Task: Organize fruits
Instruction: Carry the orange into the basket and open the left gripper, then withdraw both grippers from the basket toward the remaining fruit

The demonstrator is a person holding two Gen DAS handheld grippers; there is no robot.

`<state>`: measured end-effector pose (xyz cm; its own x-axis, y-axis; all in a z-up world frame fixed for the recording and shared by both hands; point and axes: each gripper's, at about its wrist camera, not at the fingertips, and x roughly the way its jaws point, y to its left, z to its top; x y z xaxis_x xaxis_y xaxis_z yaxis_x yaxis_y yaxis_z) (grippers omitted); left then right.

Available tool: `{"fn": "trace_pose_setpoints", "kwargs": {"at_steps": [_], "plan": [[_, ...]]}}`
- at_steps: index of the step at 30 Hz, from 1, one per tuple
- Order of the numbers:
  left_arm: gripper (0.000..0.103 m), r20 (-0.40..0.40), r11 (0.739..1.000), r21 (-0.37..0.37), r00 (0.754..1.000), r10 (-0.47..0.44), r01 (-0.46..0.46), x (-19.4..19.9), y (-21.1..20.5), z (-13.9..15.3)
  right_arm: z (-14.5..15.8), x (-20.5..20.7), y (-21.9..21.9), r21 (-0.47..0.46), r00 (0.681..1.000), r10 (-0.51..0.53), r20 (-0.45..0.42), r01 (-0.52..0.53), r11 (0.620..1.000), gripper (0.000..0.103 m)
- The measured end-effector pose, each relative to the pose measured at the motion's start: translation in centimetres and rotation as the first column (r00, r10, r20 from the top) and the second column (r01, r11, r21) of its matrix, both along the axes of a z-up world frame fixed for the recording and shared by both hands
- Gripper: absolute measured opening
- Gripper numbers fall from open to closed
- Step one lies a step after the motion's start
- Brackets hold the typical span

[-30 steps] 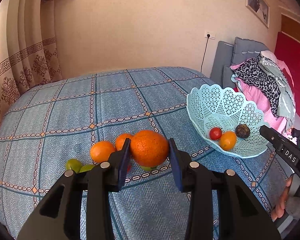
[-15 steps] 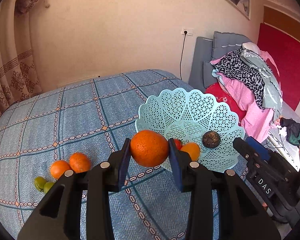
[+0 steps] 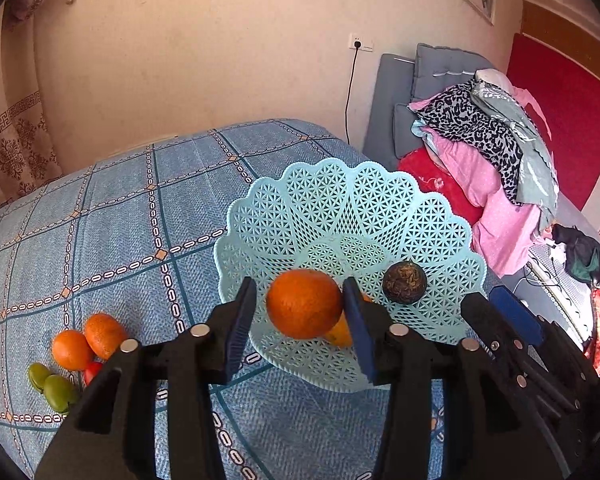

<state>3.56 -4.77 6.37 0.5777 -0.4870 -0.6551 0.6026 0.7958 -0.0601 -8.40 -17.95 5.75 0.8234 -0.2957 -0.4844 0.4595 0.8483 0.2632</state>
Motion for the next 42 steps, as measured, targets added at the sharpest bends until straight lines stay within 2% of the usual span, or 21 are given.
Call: {"fn": "trace_pose_setpoints", "kwargs": {"at_steps": [1, 7, 19, 23, 24, 25, 28, 30, 42], "plan": [[0.072, 0.01, 1.0, -0.011, 1.0, 0.011, -0.011, 0.1, 0.1, 0.1, 0.0, 0.0, 0.0, 0.0, 1.0, -0.001, 0.001, 0.001, 1.0, 0.041], [0.072, 0.024, 0.999, -0.03, 0.999, 0.043, -0.042, 0.6, 1.2, 0.5, 0.0, -0.1, 0.0, -0.008, 1.0, -0.01, 0.005, 0.01, 1.0, 0.041], [0.073, -0.022, 0.993, -0.043, 0.994, 0.105, -0.106, 1.8, 3.4, 0.0, -0.2, 0.1, 0.4, -0.026, 1.0, -0.008, -0.004, 0.007, 1.0, 0.042], [0.078, -0.022, 0.991, -0.055, 0.993, 0.119, -0.12, 1.9, 4.1, 0.3, -0.2, 0.2, 0.4, -0.029, 1.0, -0.009, -0.008, 0.009, 1.0, 0.044], [0.078, -0.022, 0.991, -0.057, 0.992, 0.122, -0.123, 1.9, 4.4, 0.4, -0.2, 0.2, 0.5, -0.031, 1.0, -0.01, -0.007, 0.01, 0.999, 0.051], [0.079, -0.021, 0.99, -0.059, 0.992, 0.127, -0.128, 2.0, 4.6, 0.5, -0.2, 0.1, 0.5, -0.036, 1.0, -0.012, -0.004, 0.012, 0.999, 0.053], [0.089, -0.014, 0.987, -0.065, 0.989, 0.147, -0.148, 2.1, 5.6, 0.9, -0.2, 0.0, 0.7, -0.043, 1.0, -0.012, -0.002, 0.012, 0.999, 0.053], [0.092, -0.012, 0.984, -0.071, 0.986, 0.165, -0.166, 2.2, 6.3, 1.1, -0.2, 0.0, 0.7, -0.045, 1.0, -0.012, -0.003, 0.012, 0.999, 0.053], [0.094, -0.023, 0.955, -0.113, 0.961, 0.275, -0.276, 3.5, 11.9, 2.3, 0.6, -0.2, 1.9, -0.068, 1.0, 0.006, 0.0, -0.006, 0.998, 0.053]]}}
